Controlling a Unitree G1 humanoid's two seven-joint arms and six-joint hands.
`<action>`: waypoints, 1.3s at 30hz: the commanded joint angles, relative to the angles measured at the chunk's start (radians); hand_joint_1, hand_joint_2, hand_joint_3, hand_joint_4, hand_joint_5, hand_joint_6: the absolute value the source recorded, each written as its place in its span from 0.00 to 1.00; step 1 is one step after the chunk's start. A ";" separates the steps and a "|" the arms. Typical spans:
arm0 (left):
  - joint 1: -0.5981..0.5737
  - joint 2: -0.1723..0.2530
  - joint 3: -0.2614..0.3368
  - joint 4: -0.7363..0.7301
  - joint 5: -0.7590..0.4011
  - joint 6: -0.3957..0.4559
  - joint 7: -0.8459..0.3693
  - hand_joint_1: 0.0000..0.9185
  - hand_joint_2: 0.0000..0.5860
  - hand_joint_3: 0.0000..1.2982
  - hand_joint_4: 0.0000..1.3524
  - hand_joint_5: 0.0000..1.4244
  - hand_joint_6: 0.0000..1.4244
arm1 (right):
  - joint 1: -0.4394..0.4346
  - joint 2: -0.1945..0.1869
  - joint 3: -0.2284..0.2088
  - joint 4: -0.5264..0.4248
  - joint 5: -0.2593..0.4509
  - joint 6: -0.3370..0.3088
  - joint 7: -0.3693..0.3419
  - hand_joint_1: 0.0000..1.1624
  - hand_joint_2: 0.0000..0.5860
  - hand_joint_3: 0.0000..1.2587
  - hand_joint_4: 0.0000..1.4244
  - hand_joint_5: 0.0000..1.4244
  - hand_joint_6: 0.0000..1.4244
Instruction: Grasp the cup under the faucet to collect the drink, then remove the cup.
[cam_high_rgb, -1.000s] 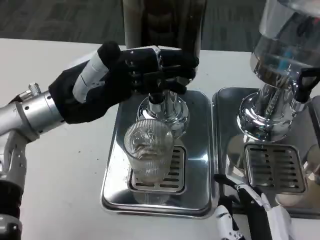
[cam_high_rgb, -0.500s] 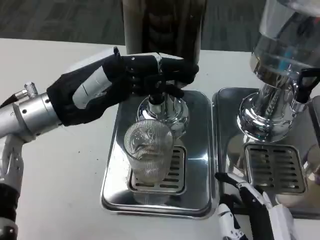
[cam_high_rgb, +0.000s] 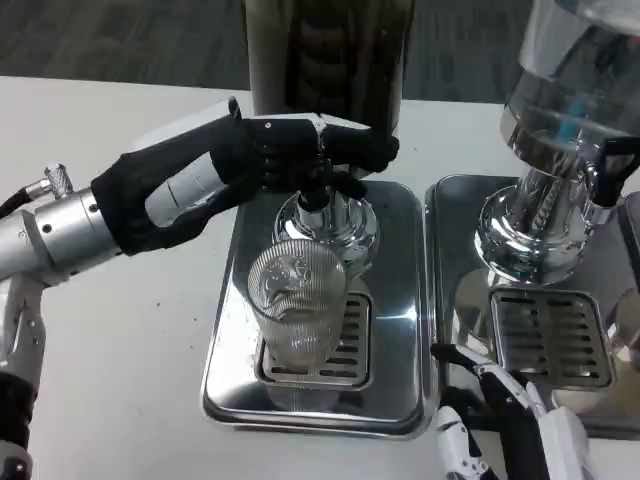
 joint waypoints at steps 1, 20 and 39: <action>0.024 0.009 -0.029 -0.014 0.036 -0.047 -0.016 0.00 0.13 0.22 0.10 0.10 0.18 | 0.003 -0.001 -0.005 -0.014 0.011 -0.014 0.007 0.18 0.87 0.25 0.16 0.11 0.02; 0.040 0.036 -0.060 -0.020 0.090 -0.214 0.038 0.00 0.13 0.22 0.10 0.09 0.18 | -0.003 -0.010 -0.011 -0.018 0.017 -0.024 0.027 0.20 0.85 0.25 0.15 0.11 0.02; 0.051 0.061 -0.094 -0.013 0.131 -0.343 0.100 0.00 0.14 0.22 0.10 0.09 0.18 | -0.043 -0.023 -0.026 0.005 0.099 -0.071 0.086 0.26 0.53 0.13 0.09 0.09 0.02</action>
